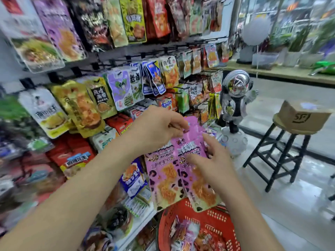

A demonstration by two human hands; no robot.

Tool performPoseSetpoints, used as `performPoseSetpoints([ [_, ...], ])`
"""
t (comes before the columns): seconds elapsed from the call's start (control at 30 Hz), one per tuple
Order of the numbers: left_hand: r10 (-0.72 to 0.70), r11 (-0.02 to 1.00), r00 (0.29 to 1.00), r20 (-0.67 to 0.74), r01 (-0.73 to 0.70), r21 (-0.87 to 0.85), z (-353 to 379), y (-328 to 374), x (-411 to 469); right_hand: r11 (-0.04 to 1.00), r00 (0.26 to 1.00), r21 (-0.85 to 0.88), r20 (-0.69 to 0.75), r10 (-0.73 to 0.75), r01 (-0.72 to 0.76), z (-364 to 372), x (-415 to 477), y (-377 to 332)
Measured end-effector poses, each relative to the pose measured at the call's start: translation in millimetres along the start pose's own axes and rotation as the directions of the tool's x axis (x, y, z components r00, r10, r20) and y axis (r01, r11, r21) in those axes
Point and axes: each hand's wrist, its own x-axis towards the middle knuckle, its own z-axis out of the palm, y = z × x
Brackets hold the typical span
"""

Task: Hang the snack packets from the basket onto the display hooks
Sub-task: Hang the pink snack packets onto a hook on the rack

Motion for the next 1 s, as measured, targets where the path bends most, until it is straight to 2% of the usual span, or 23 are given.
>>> performPoseSetpoints([
  [0.1,0.051,0.991,0.998,-0.035,-0.046,0.126,-28.8,-6.8,-18.5,0.998,0.998,-0.045,0.055,-0.033,0.036,24.3,-7.7,-31.0],
  [0.27,0.123,0.983,0.980,-0.154,-0.099,0.155,-83.6,-21.4,-53.5,0.992,0.970,-0.082,0.230,-0.075,0.096,61.8,-16.1,-71.0],
  [0.33,0.164,0.962,0.974,-0.156,-0.124,0.242,-98.7,-26.6,-65.1,0.988,0.959,-0.108,0.272,-0.080,0.113,77.7,-16.2,-85.4],
  [0.47,0.356,0.787,0.925,-0.132,-0.221,0.576,-109.3,-41.8,-90.6,0.999,0.958,0.027,0.286,-0.035,0.029,115.8,-25.1,-106.4],
  [0.57,0.341,0.775,0.921,-0.188,-0.162,0.611,-108.2,-60.3,-102.0,0.995,0.921,0.096,0.387,-0.050,0.014,143.2,-38.9,-111.6],
  [0.63,0.284,0.865,0.884,-0.371,-0.070,0.496,-115.6,-65.2,-105.7,0.996,0.922,0.082,0.381,-0.073,0.045,153.1,-44.7,-116.7],
  [0.67,0.212,0.933,0.826,-0.523,-0.011,0.361,-121.4,-66.8,-108.6,0.994,0.936,0.090,0.339,-0.094,0.067,155.9,-43.3,-116.4],
  [0.73,-0.050,0.999,0.655,-0.754,0.047,-0.026,-136.3,-72.3,-123.8,0.978,0.950,0.169,0.265,-0.164,0.122,160.2,-40.6,-120.4],
  [0.77,-0.213,0.972,0.600,-0.772,0.050,-0.229,-140.3,-74.2,-134.4,0.969,0.948,0.209,0.258,-0.185,0.132,161.4,-38.7,-122.3],
  [0.8,-0.367,0.906,0.594,-0.715,0.055,-0.419,-140.3,-73.1,-145.5,0.962,0.950,0.237,0.245,-0.196,0.137,165.6,-35.3,-122.6],
  [0.83,-0.486,0.811,0.632,-0.604,0.069,-0.580,-134.7,-71.1,-154.9,0.953,0.953,0.265,0.221,-0.209,0.148,171.0,-32.2,-125.3],
  [0.87,-0.547,0.724,0.681,-0.486,0.095,-0.683,-124.1,-67.1,-161.4,0.941,0.957,0.299,0.184,-0.223,0.162,178.0,-28.1,-128.9],
  [0.9,-0.587,0.653,0.708,-0.394,0.126,-0.747,-109.6,-63.8,-163.7,0.927,0.959,0.322,0.141,-0.247,0.192,186.7,-22.9,-131.4],
  [0.93,-0.612,0.607,0.706,-0.357,0.130,-0.784,-95.8,-62.8,-162.4,0.917,0.957,0.321,0.086,-0.276,0.235,196.0,-17.5,-133.7],
  [1.0,-0.639,0.594,0.660,-0.394,0.098,-0.798,-77.5,-71.2,-155.4,0.911,0.943,0.255,-0.010,-0.334,0.325,214.0,-8.3,-136.0],
])
